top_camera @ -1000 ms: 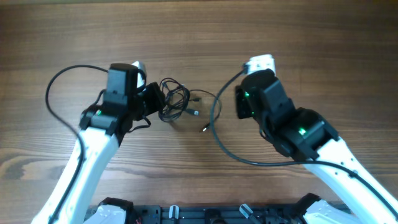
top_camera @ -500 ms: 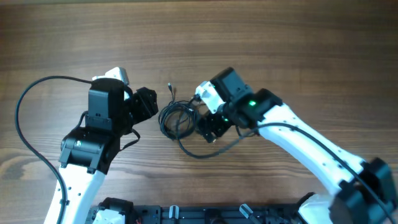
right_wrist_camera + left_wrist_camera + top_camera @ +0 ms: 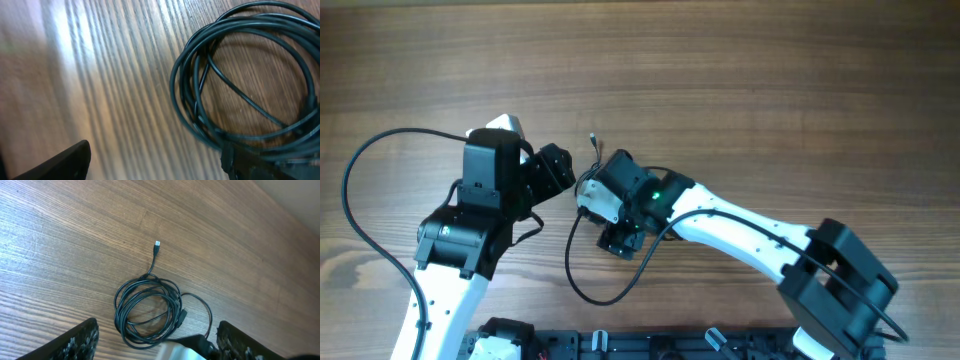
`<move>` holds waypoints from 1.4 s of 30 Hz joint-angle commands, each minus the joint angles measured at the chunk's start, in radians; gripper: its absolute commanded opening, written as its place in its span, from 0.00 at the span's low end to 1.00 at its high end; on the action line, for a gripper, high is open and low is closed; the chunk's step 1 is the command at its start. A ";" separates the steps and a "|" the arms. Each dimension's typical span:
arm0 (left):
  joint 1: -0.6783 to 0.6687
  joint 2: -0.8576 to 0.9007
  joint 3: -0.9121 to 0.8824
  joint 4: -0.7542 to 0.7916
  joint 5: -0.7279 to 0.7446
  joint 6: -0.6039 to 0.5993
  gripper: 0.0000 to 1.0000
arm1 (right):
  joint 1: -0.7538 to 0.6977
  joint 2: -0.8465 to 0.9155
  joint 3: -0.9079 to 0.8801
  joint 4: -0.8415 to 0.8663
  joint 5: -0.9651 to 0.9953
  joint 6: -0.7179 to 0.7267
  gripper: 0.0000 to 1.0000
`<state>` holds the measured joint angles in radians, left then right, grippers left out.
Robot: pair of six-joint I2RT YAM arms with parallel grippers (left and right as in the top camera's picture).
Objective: Untangle cables
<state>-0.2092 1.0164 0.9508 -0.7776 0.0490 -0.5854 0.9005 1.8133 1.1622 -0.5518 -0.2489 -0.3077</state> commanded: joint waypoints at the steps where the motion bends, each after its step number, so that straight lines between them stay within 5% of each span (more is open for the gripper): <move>1: 0.006 0.001 0.003 -0.004 -0.013 -0.006 0.77 | 0.001 0.063 0.014 0.036 0.024 -0.114 0.86; 6: 0.006 0.001 0.003 -0.016 -0.005 -0.006 0.79 | -0.002 0.096 0.014 0.104 0.024 -0.164 0.78; 11: 0.006 0.001 0.003 -0.018 -0.005 -0.006 0.79 | -0.003 0.109 0.014 0.095 0.024 -0.164 0.28; 12: 0.006 0.001 0.003 -0.021 -0.005 -0.006 0.79 | -0.004 0.109 0.014 0.086 0.024 -0.162 0.05; 19: 0.006 0.001 0.003 -0.029 0.031 -0.006 0.79 | -0.004 0.033 0.040 0.015 0.151 -0.028 0.04; 27: 0.006 0.001 0.003 -0.067 0.043 -0.006 0.81 | -0.005 -0.370 0.097 -0.033 0.584 0.097 0.04; 31: 0.006 0.001 0.003 -0.075 0.044 -0.006 0.81 | -0.043 -0.517 0.097 -0.033 0.622 0.145 0.04; 32: 0.006 0.001 0.003 -0.077 0.044 -0.006 0.81 | -0.058 -0.529 0.096 -0.037 0.620 0.175 0.20; 34: 0.006 0.001 0.003 -0.082 0.044 -0.006 0.81 | -0.078 -0.527 0.096 -0.062 0.592 0.233 0.98; 40: 0.006 0.001 0.003 -0.090 0.043 -0.005 0.81 | -0.091 -0.464 0.092 -0.282 0.498 0.365 1.00; 42: 0.006 0.001 0.003 -0.087 0.043 -0.005 0.81 | -0.091 -0.404 0.077 -0.303 0.335 0.386 1.00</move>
<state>-0.2092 1.0164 0.9508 -0.8684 0.0799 -0.5854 0.8124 1.3350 1.2442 -0.8398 0.2649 -0.0013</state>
